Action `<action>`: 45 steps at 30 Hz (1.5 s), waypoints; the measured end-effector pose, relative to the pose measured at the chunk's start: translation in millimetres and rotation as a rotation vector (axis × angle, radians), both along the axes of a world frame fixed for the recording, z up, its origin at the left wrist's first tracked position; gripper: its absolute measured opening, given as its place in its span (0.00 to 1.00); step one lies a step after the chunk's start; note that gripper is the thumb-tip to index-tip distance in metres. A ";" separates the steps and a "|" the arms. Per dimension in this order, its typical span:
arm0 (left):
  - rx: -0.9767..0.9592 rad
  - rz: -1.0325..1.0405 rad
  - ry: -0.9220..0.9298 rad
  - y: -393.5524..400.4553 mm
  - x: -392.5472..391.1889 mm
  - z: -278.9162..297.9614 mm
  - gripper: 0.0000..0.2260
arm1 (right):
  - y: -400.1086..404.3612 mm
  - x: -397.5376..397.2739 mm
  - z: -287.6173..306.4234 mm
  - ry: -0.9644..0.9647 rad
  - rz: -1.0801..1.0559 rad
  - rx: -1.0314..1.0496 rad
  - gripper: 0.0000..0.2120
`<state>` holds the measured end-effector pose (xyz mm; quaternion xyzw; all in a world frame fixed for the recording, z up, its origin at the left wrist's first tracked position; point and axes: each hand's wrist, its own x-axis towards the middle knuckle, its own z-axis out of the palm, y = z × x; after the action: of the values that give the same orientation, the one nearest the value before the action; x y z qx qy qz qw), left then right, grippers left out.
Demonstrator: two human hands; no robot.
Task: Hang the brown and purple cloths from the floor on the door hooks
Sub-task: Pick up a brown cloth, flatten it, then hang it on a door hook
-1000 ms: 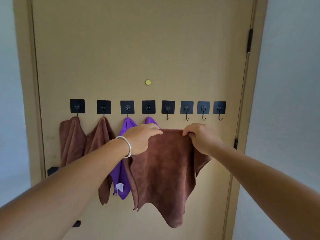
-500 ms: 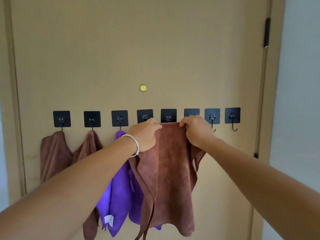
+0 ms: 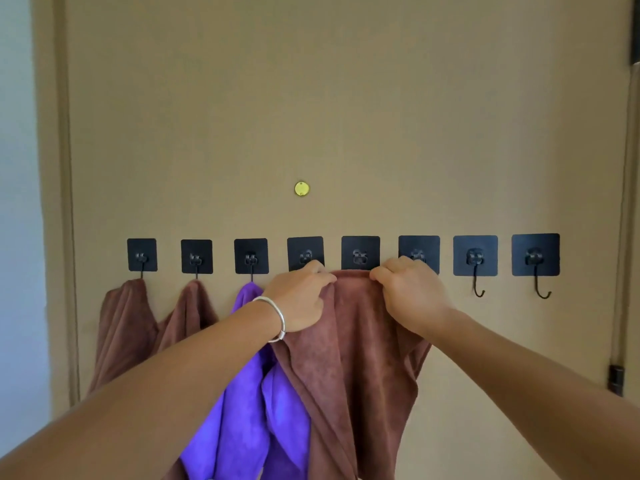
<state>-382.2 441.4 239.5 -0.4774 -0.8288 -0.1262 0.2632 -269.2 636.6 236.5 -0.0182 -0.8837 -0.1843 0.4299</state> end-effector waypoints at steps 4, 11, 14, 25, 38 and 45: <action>-0.062 0.020 0.089 3.6 4.4 1.9 0.21 | -2.7 -4.9 -9.0 -0.012 -0.018 0.062 0.16; -0.240 0.053 0.373 12.5 20.8 -9.3 0.15 | -15.1 0.5 -19.9 -0.048 0.001 0.047 0.13; -0.251 0.034 0.464 17.4 26.0 -17.5 0.13 | -18.3 5.3 -19.8 0.006 -0.003 0.088 0.06; -0.175 -0.126 -0.468 20.6 34.5 -36.3 0.04 | -23.3 4.7 -30.4 -0.157 -0.048 -0.183 0.12; -0.022 0.068 0.095 0.1 64.7 -16.7 0.24 | -38.2 49.0 -43.0 -0.071 -0.089 -0.196 0.15; 0.109 0.013 0.190 -0.1 71.8 -43.4 0.30 | -65.4 87.8 -55.6 0.020 -0.195 -0.373 0.18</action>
<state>-310.4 441.3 196.1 -0.4669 -0.7950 -0.1236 0.3671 -181.4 571.2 180.8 -0.1849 -0.8922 -0.0583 0.4079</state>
